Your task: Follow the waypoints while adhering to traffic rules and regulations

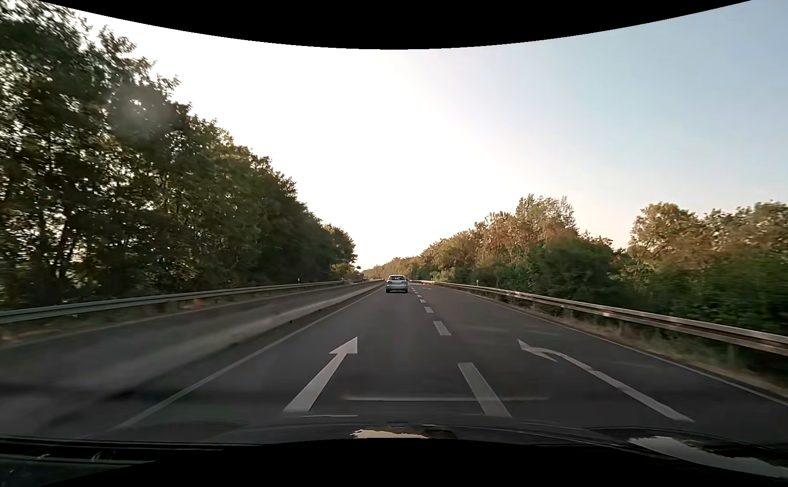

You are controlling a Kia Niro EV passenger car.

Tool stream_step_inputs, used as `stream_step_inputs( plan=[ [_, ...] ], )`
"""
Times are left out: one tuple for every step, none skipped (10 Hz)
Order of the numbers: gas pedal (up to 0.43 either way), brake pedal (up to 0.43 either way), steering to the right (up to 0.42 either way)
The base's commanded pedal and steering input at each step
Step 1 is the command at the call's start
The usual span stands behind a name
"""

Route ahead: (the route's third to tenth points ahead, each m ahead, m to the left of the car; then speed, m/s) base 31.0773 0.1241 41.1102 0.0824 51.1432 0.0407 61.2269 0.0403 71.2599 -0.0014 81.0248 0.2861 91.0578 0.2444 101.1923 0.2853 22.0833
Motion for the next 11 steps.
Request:
stream_step_inputs(
  plan=[
    [0.28, 0.0, 0.0],
    [0.28, 0.0, 0.0],
    [0.28, 0.0, 0.0],
    [0.28, 0.0, 0.0],
    [0.28, 0.0, 0.0],
    [0.28, 0.0, 0.0],
    [0.28, 0.0, 0.0],
    [0.28, 0.0, 0.0],
    [0.28, 0.0, 0.0],
    [0.28, 0.0, 0.0],
    [0.28, 0.0, -0.001]
  ],
)
